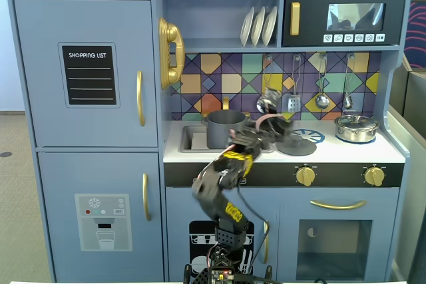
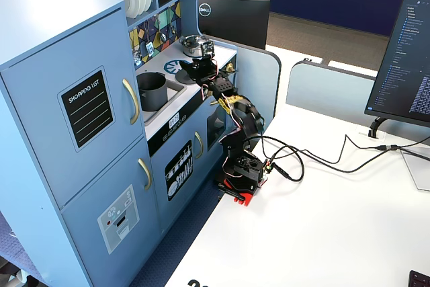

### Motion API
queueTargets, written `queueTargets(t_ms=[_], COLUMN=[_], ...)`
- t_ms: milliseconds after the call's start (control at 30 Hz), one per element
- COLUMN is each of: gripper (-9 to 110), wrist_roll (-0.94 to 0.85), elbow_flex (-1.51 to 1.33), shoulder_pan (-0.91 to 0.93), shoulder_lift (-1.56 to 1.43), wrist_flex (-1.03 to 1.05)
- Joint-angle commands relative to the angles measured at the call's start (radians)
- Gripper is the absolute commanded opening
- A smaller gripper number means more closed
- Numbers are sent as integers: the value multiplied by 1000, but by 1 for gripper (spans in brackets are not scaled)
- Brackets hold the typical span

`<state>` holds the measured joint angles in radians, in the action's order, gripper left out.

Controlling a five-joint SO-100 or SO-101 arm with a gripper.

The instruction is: Take off the lid from the gray recipient and place it on the counter

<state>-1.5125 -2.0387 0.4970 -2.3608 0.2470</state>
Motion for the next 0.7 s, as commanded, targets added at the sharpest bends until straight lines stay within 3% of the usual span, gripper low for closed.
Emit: queueTargets(t_ms=[0, 100, 200, 367, 500, 667], gripper=[0, 0, 0, 0, 0, 1], wrist_roll=[48, -40, -54, 3, 69, -104], elbow_flex=[129, 43, -124, -417, -630, -868], shoulder_pan=[-135, -224, -264, -322, -403, -466], shoulder_lift=[-374, -517, -623, -690, -696, -719], wrist_flex=[713, 985, 1074, 1075, 937, 850])
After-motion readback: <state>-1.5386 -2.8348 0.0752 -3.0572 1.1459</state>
